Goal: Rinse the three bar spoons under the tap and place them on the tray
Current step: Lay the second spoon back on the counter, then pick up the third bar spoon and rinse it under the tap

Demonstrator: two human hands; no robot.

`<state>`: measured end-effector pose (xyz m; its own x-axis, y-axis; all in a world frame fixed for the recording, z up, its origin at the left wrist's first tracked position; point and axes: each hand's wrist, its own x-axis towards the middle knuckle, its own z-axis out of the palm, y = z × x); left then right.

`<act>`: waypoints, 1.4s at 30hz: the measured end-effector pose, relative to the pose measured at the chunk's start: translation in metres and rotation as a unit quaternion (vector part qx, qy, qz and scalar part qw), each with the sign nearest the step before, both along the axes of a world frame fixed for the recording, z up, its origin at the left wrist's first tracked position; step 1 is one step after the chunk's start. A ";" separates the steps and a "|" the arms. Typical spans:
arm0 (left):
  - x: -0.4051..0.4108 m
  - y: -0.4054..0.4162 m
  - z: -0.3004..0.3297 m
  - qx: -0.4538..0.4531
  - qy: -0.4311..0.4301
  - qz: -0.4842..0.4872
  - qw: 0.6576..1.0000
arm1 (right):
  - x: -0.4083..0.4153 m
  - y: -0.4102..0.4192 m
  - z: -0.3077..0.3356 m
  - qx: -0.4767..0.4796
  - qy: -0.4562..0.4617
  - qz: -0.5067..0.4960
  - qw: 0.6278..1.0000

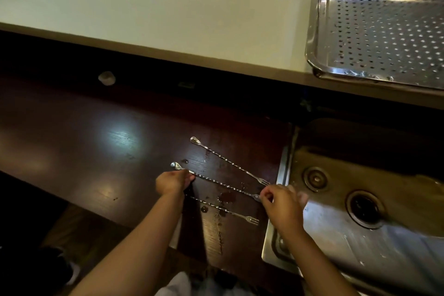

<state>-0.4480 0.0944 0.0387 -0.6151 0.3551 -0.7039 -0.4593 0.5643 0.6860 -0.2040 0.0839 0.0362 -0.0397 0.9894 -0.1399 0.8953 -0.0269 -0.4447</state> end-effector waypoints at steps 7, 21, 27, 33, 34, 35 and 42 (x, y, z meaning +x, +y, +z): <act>-0.004 0.001 -0.009 -0.009 0.018 -0.032 0.999 | -0.003 0.001 -0.002 -0.008 -0.069 0.031 0.997; 0.044 0.005 0.007 0.067 -0.022 -0.091 0.993 | -0.030 0.040 -0.005 0.037 -0.093 0.076 0.992; 0.087 0.021 0.015 0.041 -0.146 -0.160 0.975 | -0.032 0.047 -0.007 0.056 -0.103 0.091 0.989; 0.099 0.031 0.015 0.030 -0.152 -0.152 0.976 | -0.030 0.053 -0.004 0.038 -0.113 0.118 0.986; 0.100 0.032 0.015 0.029 -0.150 -0.146 0.977 | -0.029 0.054 -0.003 0.037 -0.110 0.118 0.986; 0.100 0.032 0.015 0.030 -0.149 -0.136 0.979 | -0.028 0.054 -0.002 0.036 -0.108 0.118 0.986; 0.103 0.041 0.020 0.057 -0.155 -0.064 0.984 | -0.014 0.053 0.009 0.033 -0.086 0.108 0.990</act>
